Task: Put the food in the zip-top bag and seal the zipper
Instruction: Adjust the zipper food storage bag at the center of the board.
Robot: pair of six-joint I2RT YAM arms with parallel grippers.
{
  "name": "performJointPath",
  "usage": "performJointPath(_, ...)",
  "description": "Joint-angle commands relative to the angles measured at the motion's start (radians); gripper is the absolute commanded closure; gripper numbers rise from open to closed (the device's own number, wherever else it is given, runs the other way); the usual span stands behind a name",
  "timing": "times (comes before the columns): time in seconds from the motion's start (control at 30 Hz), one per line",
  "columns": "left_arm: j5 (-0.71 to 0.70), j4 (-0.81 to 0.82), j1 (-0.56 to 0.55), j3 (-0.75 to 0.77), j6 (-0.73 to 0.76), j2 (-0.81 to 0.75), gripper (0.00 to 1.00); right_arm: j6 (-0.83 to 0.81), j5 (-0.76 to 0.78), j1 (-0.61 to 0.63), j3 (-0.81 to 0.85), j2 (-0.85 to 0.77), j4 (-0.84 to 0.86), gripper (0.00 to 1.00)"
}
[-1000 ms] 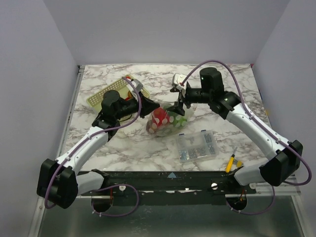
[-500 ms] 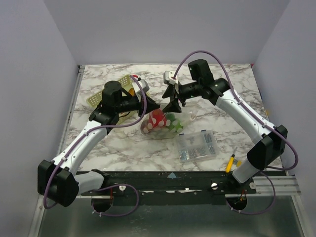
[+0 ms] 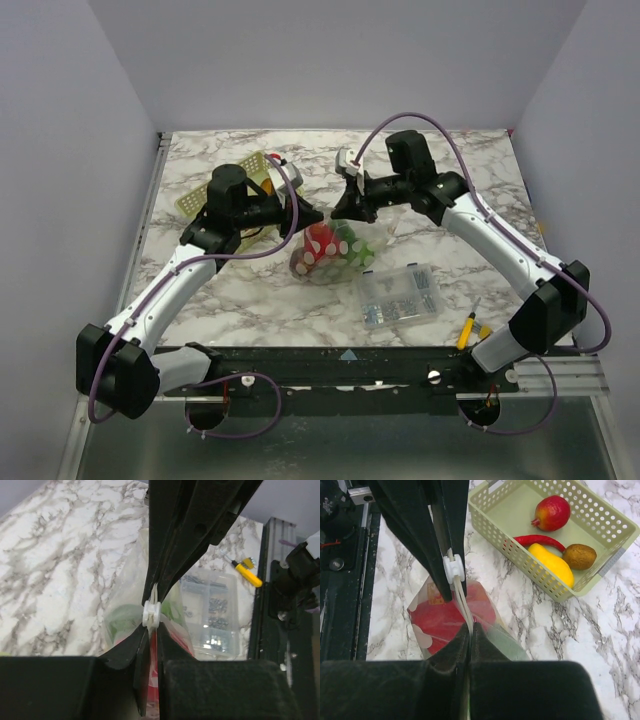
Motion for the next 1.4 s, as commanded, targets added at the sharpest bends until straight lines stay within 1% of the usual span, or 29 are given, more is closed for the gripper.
performJointPath(0.0,0.014,-0.092,0.002,0.057,-0.039,0.000,0.72,0.056,0.016,-0.003,-0.046,-0.071,0.131,1.00)
performJointPath(0.03,0.021,-0.121,0.001,0.069,-0.039,0.003,0.63,0.058,0.021,-0.003,-0.076,-0.092,0.157,1.00)
performJointPath(0.1,0.029,-0.157,0.000,0.090,-0.044,0.006,0.55,0.055,0.028,-0.003,-0.140,-0.134,0.222,1.00)
performJointPath(0.17,0.021,-0.188,0.001,0.118,-0.046,0.006,0.54,0.070,0.038,-0.003,-0.178,-0.163,0.273,0.99)
performJointPath(0.3,-0.003,-0.227,0.000,0.167,-0.047,0.008,0.59,0.065,0.027,-0.003,-0.163,-0.160,0.256,0.99)
performJointPath(0.37,-0.018,-0.258,-0.001,0.188,-0.031,0.007,0.59,0.057,0.020,-0.003,-0.147,-0.146,0.235,0.99)
performJointPath(0.43,-0.054,-0.282,-0.007,0.200,-0.007,0.001,0.58,0.056,0.018,-0.003,-0.144,-0.141,0.234,0.99)
performJointPath(0.5,-0.091,-0.320,-0.019,0.215,0.068,-0.006,0.56,0.056,0.020,-0.002,-0.145,-0.141,0.233,0.99)
performJointPath(0.57,-0.107,-0.332,-0.024,0.221,0.091,-0.007,0.55,0.056,0.021,-0.002,-0.145,-0.144,0.231,0.99)
performJointPath(0.6,-0.093,-0.334,-0.024,0.224,0.096,0.000,0.58,0.056,0.022,-0.002,-0.146,-0.146,0.232,0.99)
performJointPath(0.63,-0.079,-0.343,-0.026,0.232,0.101,0.008,0.64,0.056,0.022,-0.002,-0.146,-0.147,0.233,1.00)
performJointPath(0.67,-0.070,-0.347,-0.027,0.238,0.101,0.018,0.75,0.059,0.024,-0.003,-0.144,-0.146,0.233,0.99)
performJointPath(0.7,-0.062,-0.350,-0.029,0.240,0.102,0.028,0.82,0.063,0.026,-0.002,-0.142,-0.146,0.234,0.99)
performJointPath(0.83,-0.054,-0.338,-0.030,0.230,0.114,0.042,1.00,0.062,-0.005,-0.002,-0.131,-0.145,0.214,0.99)
performJointPath(0.9,-0.044,-0.321,-0.030,0.219,0.123,0.035,1.00,0.066,-0.019,-0.001,-0.129,-0.146,0.214,0.96)
performJointPath(0.97,-0.031,-0.302,-0.030,0.204,0.126,0.024,1.00,0.060,-0.024,-0.002,-0.124,-0.142,0.209,0.88)
performJointPath(1.0,-0.025,-0.290,-0.030,0.194,0.128,0.019,1.00,0.059,-0.020,-0.002,-0.121,-0.139,0.209,0.83)
performJointPath(1.03,-0.023,-0.281,-0.030,0.188,0.129,0.014,1.00,0.061,-0.021,-0.002,-0.118,-0.133,0.209,0.80)
performJointPath(1.1,-0.020,-0.273,-0.030,0.179,0.128,0.007,1.00,0.057,-0.029,-0.003,-0.110,-0.122,0.200,0.78)
performJointPath(1.13,-0.017,-0.273,-0.030,0.178,0.130,0.006,1.00,0.055,-0.029,-0.002,-0.107,-0.117,0.198,0.79)
performJointPath(1.17,-0.015,-0.274,-0.030,0.176,0.131,0.005,1.00,0.048,-0.030,-0.002,-0.104,-0.112,0.190,0.85)
performJointPath(1.2,-0.016,-0.277,-0.030,0.174,0.130,0.006,1.00,0.039,-0.033,-0.002,-0.098,-0.107,0.180,0.94)
performJointPath(1.23,-0.015,-0.278,-0.030,0.174,0.126,0.003,1.00,0.033,-0.034,-0.002,-0.094,-0.102,0.171,0.99)
performJointPath(1.37,0.007,-0.284,-0.030,0.181,0.114,0.002,1.00,0.036,-0.034,-0.002,-0.107,-0.102,0.184,1.00)
